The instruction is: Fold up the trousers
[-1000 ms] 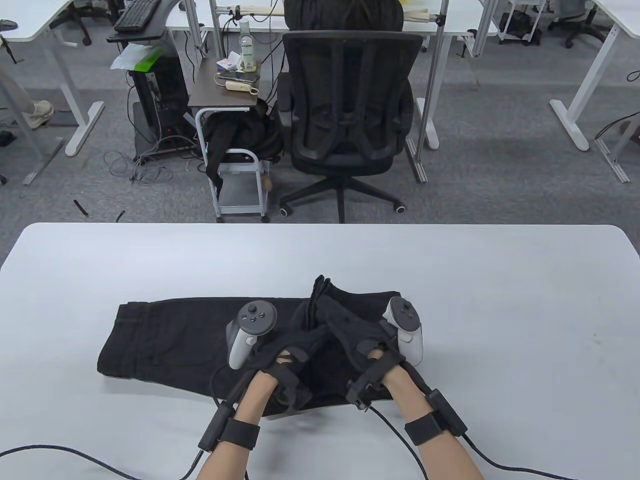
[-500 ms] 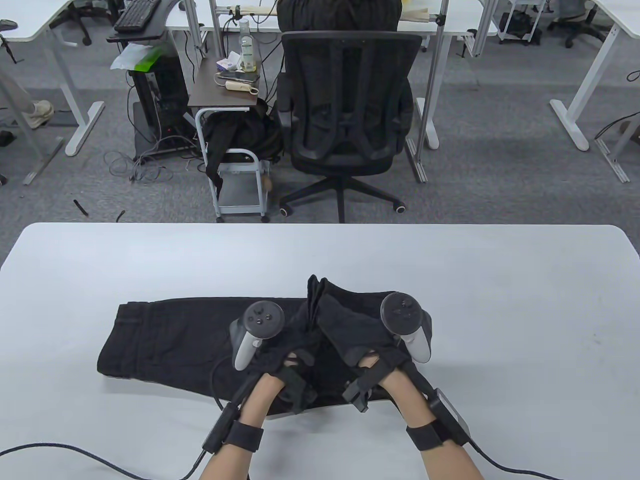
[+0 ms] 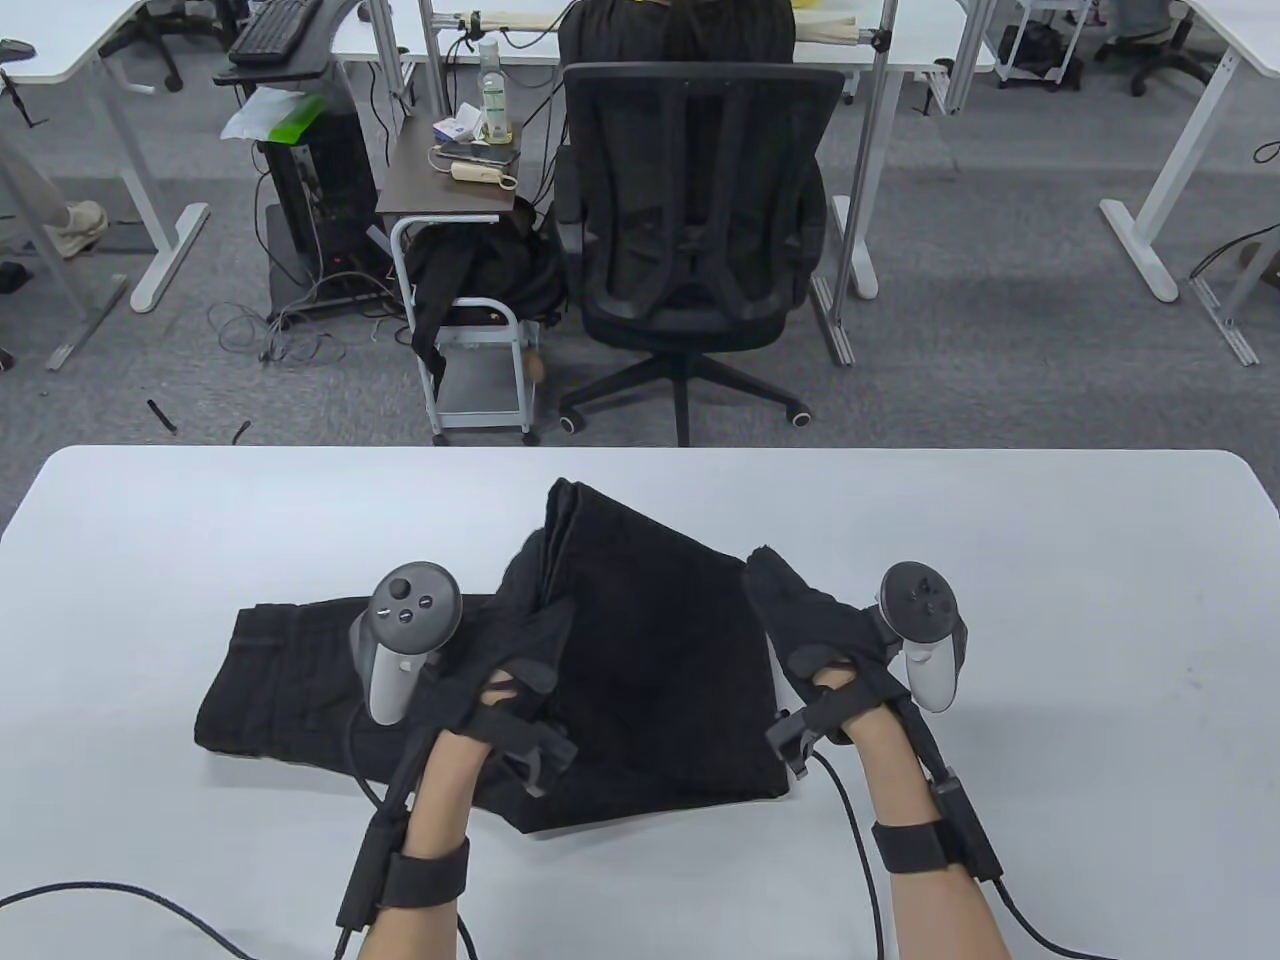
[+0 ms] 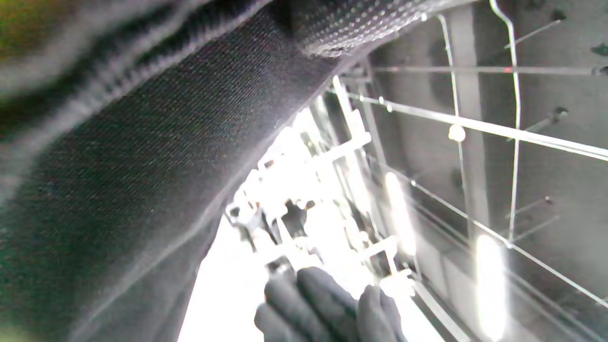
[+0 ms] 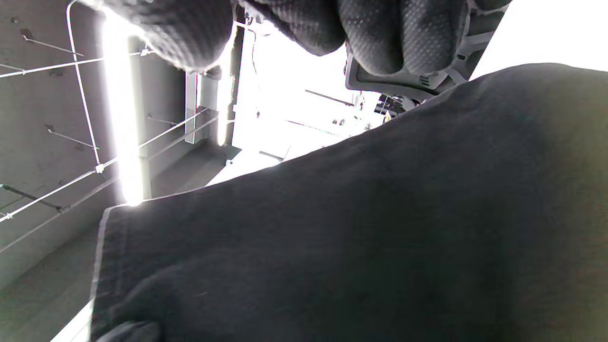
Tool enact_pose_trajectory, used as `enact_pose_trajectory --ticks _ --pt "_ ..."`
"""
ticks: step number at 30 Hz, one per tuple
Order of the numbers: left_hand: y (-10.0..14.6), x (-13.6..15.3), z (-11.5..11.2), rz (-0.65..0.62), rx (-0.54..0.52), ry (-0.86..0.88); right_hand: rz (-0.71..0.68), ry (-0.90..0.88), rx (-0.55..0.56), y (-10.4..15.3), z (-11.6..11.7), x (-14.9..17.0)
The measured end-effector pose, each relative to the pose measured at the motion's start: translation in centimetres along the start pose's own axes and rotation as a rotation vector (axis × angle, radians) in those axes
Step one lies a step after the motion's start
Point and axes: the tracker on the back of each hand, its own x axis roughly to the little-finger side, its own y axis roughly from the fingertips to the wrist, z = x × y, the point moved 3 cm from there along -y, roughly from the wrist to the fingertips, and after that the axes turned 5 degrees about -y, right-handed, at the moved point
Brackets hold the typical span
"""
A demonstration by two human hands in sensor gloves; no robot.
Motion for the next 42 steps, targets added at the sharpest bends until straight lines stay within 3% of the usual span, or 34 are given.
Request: enact_pose_trajectory --ticks 4,7,11,16,20,27,31,35,42 --pt "0.5 -0.2 4.6 0.049 -0.073 -0.081 0.013 0.013 -0.029 -0.2 0.6 0.3" --pt "0.9 1.1 7.7 0.128 -0.101 -0.11 0.044 0.045 -0.072 -0.4 1.1 0.9" --pt "0.8 5.6 11.8 0.314 -0.142 -0.209 0.081 0.083 -0.108 -0.6 1.7 1.8" --pt "0.8 12.3 15.1 0.565 -0.121 -0.305 0.108 0.115 -0.134 -0.8 2.3 2.5" --pt "0.8 16.9 15.8 0.727 -0.109 -0.42 0.127 0.131 -0.158 -1.0 2.8 3.0" --pt "1.1 21.5 16.0 0.816 -0.128 -0.633 0.156 0.151 -0.18 -1.2 3.3 3.9" --pt "1.7 21.8 16.8 0.819 -0.167 -0.733 0.165 0.161 -0.193 -1.3 3.7 4.2" --pt "2.1 21.1 17.3 0.799 -0.181 -0.702 0.173 0.174 -0.208 -1.4 4.1 4.5" --pt "1.1 18.5 15.3 0.677 -0.166 -0.647 0.182 0.194 -0.229 -1.3 5.0 4.8"
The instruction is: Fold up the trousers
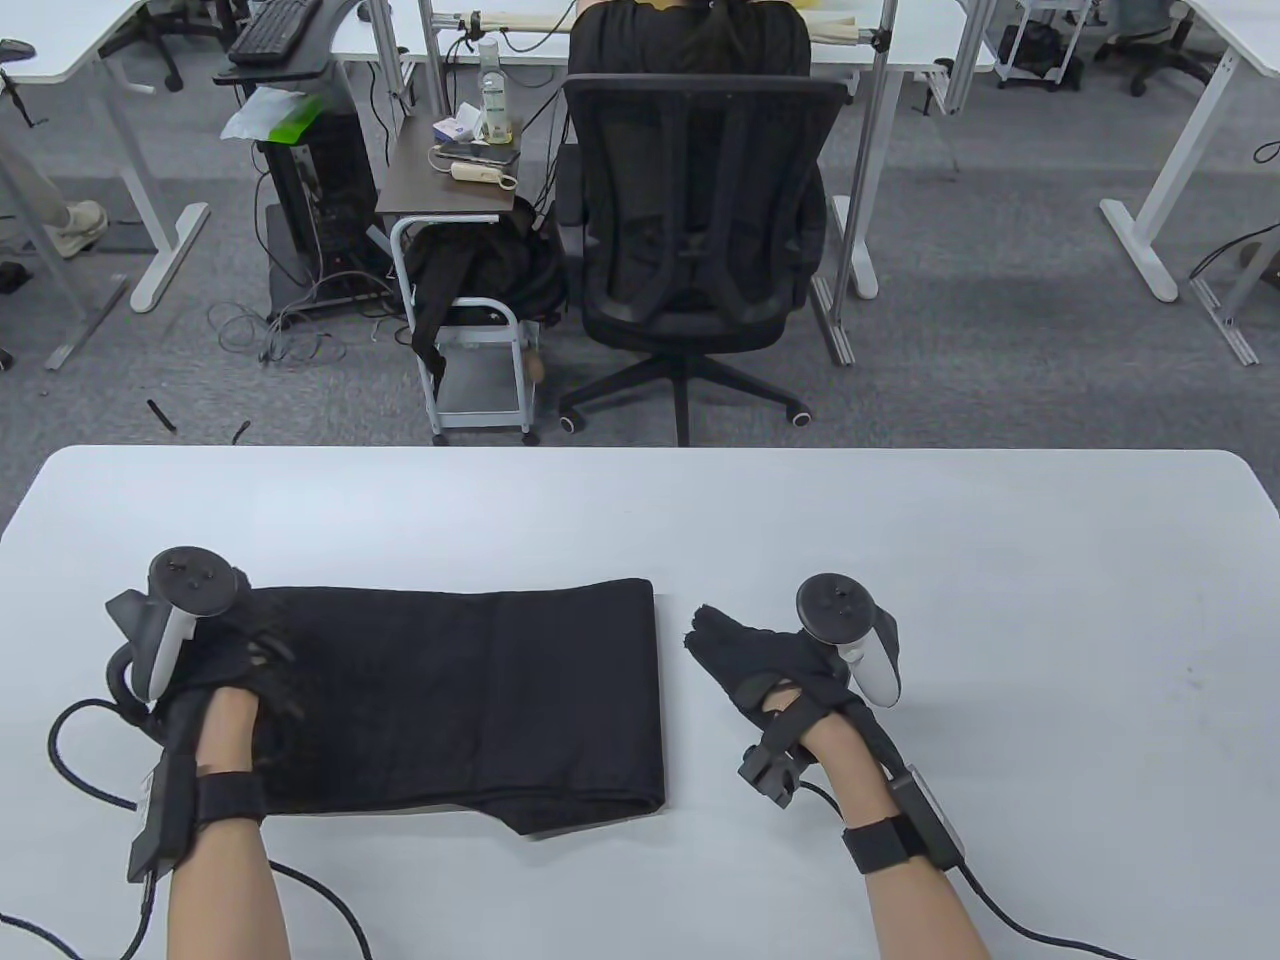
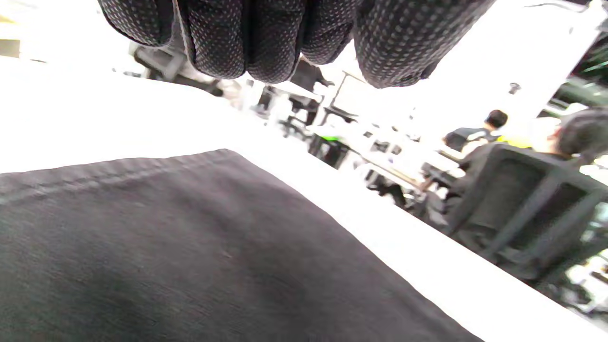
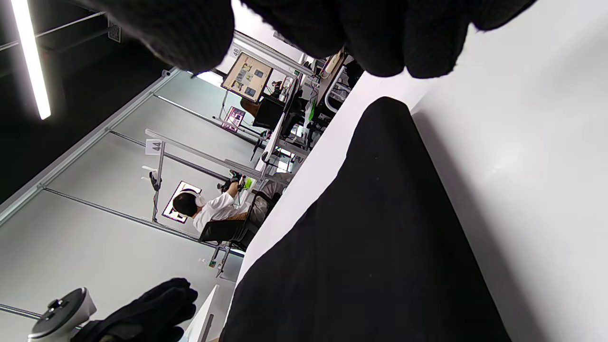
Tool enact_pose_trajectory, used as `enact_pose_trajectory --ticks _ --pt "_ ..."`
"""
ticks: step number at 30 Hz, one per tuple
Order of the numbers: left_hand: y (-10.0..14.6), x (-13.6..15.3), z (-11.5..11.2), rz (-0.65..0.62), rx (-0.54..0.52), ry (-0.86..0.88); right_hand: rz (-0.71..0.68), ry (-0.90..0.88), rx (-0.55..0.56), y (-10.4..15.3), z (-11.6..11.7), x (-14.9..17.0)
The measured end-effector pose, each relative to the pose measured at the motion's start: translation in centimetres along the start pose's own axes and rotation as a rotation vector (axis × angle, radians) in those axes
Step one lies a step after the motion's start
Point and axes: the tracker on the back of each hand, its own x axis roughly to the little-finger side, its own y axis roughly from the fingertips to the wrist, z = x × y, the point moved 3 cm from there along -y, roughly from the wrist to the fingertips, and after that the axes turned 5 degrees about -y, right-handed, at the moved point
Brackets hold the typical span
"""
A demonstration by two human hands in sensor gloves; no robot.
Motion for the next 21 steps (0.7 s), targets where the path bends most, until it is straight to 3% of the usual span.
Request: enact_pose_trajectory --ticks 11,21 --pt "3.3 -8.5 -3.2 -0.243 0.021 0.073 0.007 0.025 0.0 -0.2 0.5 0.3" --pt "6.5 -13.3 -10.7 -0.385 0.137 0.158 0.053 0.09 0.02 -0.7 1.4 1.6"
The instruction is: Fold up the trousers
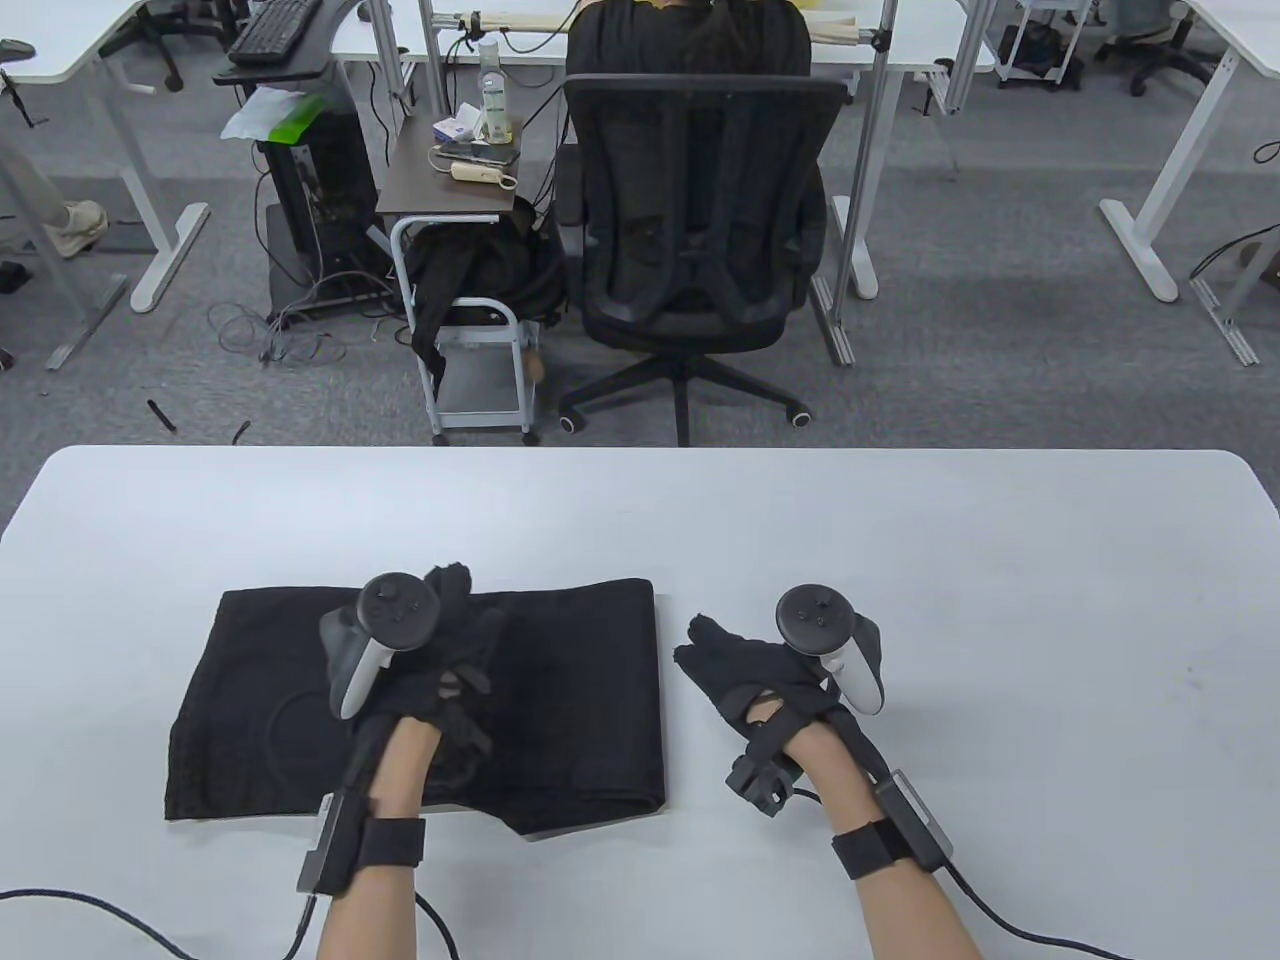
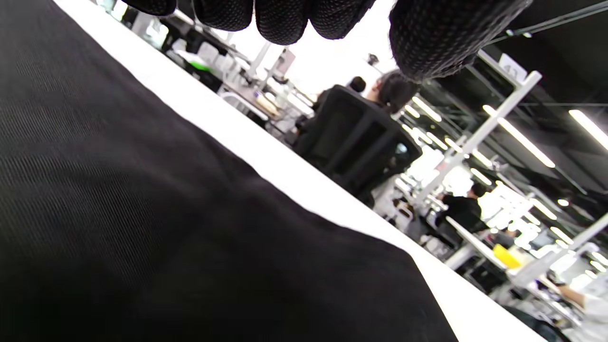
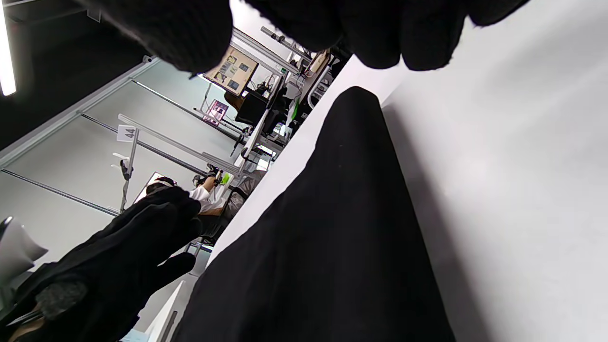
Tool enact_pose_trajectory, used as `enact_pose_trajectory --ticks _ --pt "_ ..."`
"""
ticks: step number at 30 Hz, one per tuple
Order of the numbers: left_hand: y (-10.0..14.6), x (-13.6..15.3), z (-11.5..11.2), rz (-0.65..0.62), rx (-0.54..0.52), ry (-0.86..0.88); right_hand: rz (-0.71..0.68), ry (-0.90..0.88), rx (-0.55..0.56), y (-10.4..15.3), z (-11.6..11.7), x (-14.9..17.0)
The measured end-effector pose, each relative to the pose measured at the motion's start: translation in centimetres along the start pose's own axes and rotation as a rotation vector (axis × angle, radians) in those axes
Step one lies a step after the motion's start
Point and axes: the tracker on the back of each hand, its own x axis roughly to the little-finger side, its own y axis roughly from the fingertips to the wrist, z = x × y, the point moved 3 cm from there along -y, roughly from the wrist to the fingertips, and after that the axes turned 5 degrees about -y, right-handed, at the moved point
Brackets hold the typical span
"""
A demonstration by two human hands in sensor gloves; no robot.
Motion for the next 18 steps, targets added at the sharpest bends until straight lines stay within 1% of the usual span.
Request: enact_pose_trajectory --ticks 5,7,13,18 --pt "0.3 -0.2 -3.6 -0.017 0.056 0.024 0.026 0.032 0.028 -0.2 0.4 1.0" --pt "0.2 -0.1 -4.3 -0.01 0.078 0.003 0.035 0.046 0.046 -0.3 0.5 1.3" --pt "0.6 -0.4 -5.1 -0.03 0.066 -0.045 0.062 0.11 0.067 -0.6 1.2 2.1" --pt "0.8 -0.2 -5.4 -0.036 0.067 -0.066 0.067 0.168 0.058 -0.8 2.5 2.1"
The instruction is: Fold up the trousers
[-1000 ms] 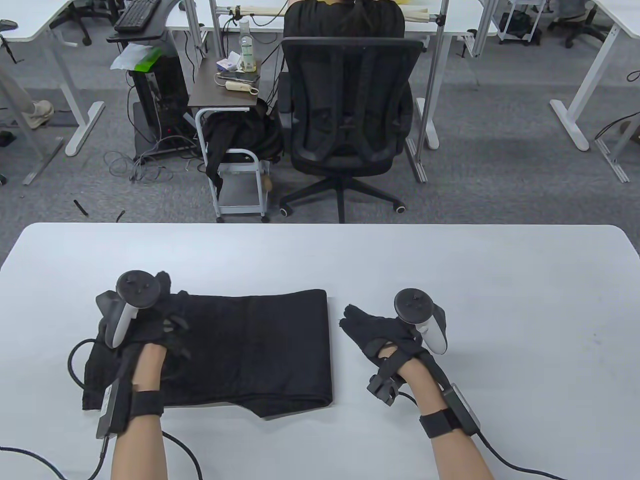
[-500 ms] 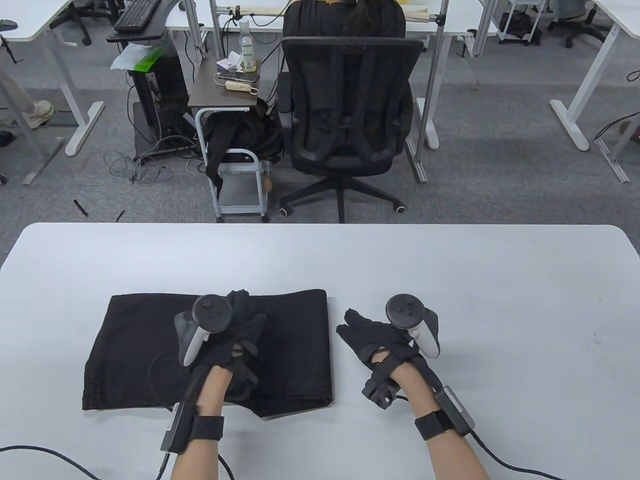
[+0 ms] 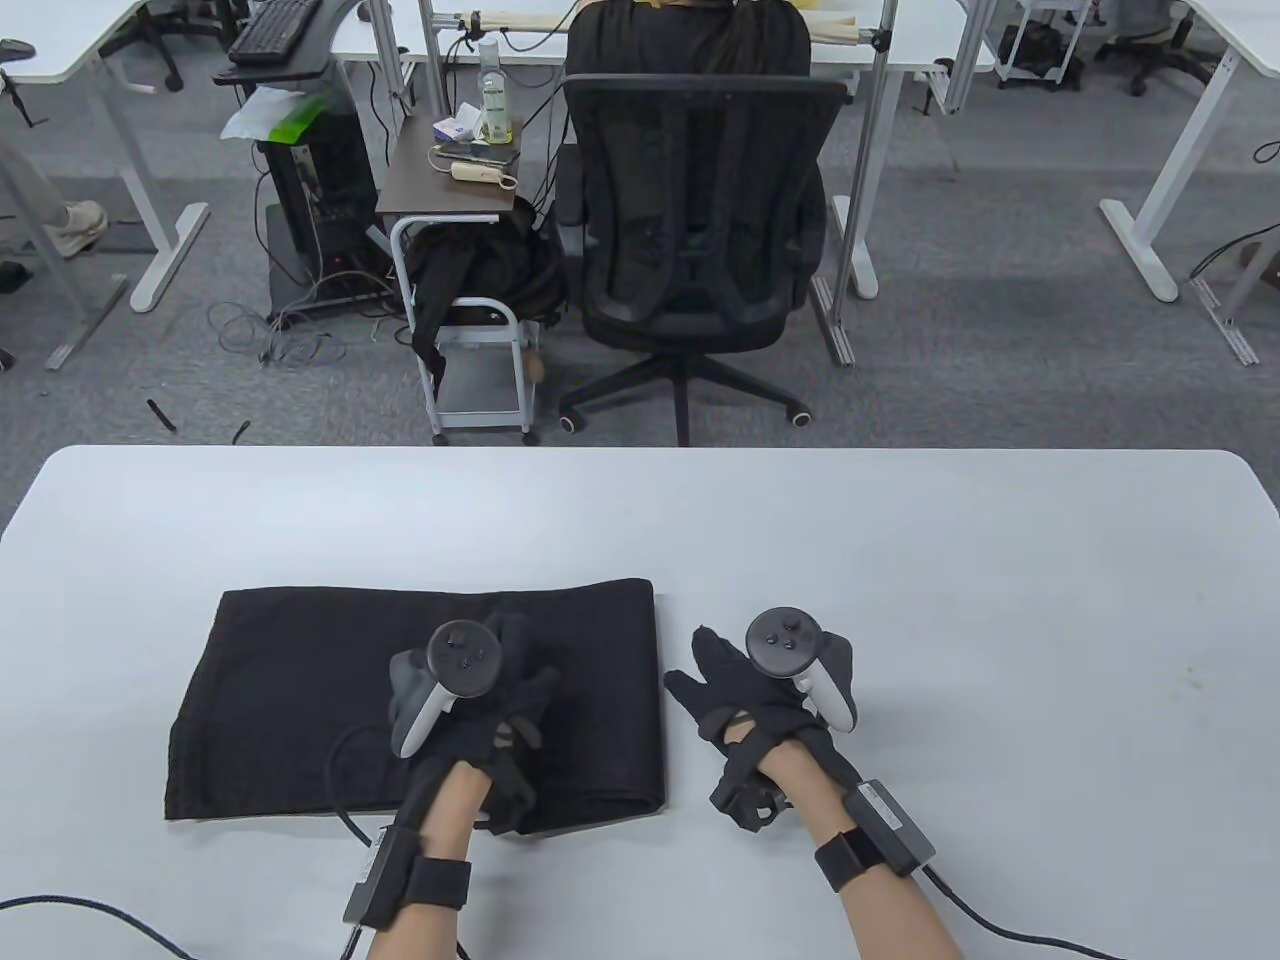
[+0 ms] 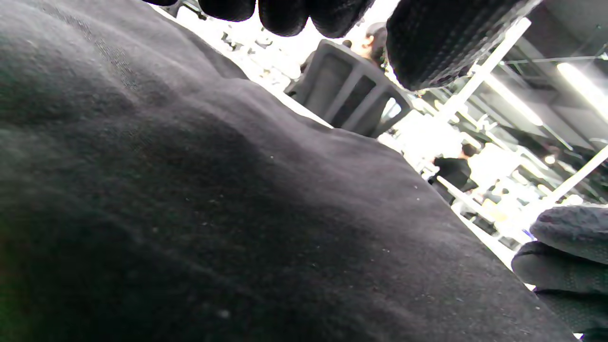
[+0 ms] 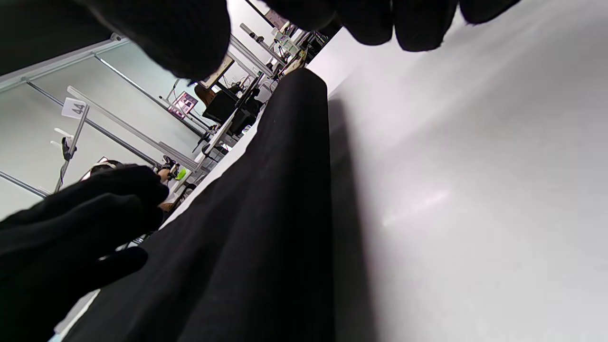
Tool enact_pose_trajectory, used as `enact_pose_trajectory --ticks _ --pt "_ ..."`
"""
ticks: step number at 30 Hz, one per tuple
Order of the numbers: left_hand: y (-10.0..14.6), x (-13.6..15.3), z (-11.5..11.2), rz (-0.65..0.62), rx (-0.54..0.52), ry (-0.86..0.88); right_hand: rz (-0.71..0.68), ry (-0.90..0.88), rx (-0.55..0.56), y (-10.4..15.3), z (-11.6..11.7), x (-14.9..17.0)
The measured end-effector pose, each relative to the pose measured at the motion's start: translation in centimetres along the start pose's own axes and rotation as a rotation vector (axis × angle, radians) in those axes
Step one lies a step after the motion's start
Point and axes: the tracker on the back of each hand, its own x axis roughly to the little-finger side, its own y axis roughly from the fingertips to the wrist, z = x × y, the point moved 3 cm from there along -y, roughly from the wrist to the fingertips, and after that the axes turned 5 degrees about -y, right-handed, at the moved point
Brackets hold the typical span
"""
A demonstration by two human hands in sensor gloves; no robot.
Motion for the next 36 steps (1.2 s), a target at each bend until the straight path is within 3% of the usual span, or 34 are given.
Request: enact_pose_trajectory --ticks 11,22,25,30,36 --pt "0.3 -0.1 -0.6 -0.013 -0.014 -0.027 0.117 0.25 0.053 -1.4 2.9 -0.7" --pt "0.2 0.3 -0.2 -0.013 -0.041 -0.015 0.181 0.117 0.053 -3.1 5.0 -2.3" --pt "0.2 0.2 0.0 -0.017 -0.053 -0.021 0.216 0.155 0.104 -3.2 5.1 -2.3" --pt "0.2 -0.1 0.3 -0.018 -0.081 -0.109 0.202 0.079 0.097 -3.3 4.9 -2.0" --pt "0.3 -0.1 0.7 -0.019 -0.104 -0.128 0.172 -0.042 0.091 -2.5 2.4 -1.3"
